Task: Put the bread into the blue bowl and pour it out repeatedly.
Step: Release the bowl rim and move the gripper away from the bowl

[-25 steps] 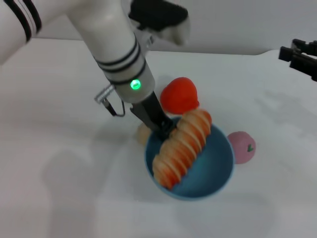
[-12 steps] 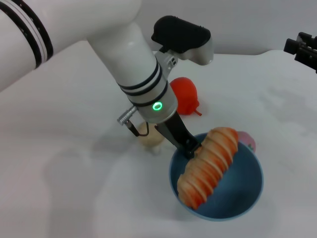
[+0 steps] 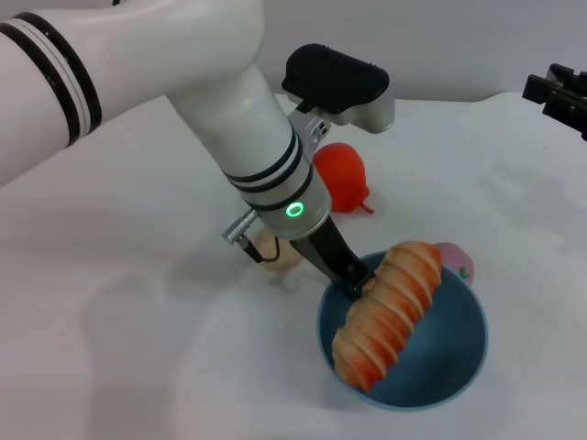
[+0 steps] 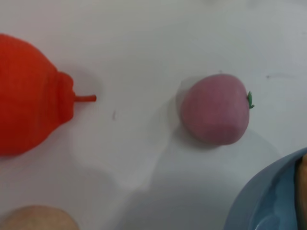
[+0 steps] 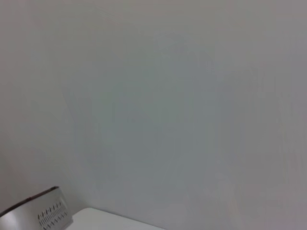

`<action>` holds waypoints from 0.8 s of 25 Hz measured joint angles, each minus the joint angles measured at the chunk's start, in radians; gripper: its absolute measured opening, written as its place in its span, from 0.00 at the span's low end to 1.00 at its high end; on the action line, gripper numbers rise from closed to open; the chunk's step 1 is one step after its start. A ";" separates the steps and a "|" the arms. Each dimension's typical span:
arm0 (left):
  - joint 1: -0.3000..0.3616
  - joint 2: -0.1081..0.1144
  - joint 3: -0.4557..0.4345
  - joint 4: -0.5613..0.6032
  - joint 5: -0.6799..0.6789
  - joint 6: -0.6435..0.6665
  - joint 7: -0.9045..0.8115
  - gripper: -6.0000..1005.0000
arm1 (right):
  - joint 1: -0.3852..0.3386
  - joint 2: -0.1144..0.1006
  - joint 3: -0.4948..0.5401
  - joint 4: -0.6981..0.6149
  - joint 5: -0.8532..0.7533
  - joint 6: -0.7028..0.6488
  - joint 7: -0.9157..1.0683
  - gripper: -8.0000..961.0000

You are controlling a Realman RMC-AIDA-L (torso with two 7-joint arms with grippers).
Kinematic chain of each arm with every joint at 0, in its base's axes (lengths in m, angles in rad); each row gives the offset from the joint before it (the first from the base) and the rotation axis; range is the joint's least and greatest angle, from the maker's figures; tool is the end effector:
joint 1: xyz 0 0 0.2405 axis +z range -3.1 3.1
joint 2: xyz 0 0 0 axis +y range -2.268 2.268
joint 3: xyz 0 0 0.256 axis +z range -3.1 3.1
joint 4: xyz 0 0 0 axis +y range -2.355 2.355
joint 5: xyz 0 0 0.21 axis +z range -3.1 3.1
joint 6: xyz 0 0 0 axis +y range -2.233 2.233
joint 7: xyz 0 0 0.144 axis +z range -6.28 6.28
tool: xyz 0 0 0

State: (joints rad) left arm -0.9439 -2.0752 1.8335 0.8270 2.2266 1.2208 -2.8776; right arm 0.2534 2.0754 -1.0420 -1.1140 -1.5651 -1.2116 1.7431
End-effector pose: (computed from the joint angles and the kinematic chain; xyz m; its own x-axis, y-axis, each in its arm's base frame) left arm -0.1305 0.3550 -0.1188 0.6404 0.7157 -0.2788 0.6530 -0.6984 -0.2931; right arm 0.2468 0.3431 0.0630 0.6427 -0.3151 -0.6983 -0.6746 -0.6648 -0.3209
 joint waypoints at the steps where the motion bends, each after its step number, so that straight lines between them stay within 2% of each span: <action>1: -0.001 0.000 0.002 -0.004 -0.001 0.000 0.000 0.02 | 0.000 0.000 0.000 0.000 0.000 0.000 0.000 0.45; 3: -0.003 0.000 0.006 -0.010 -0.001 0.000 0.000 0.02 | 0.000 0.000 -0.001 0.001 0.000 0.000 0.000 0.45; 16: -0.001 0.003 0.005 -0.017 -0.032 0.015 0.000 0.26 | 0.000 0.000 0.005 0.021 0.013 0.000 -0.002 0.45; 20: -0.003 0.007 -0.026 -0.018 -0.031 0.038 0.000 0.28 | -0.004 0.000 0.001 0.022 0.013 -0.005 -0.009 0.45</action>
State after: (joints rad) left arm -0.9464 -2.0679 1.8076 0.8086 2.1955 1.2588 -2.8778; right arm 0.2498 2.0754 -1.0411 -1.0921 -1.5522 -1.2166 1.7337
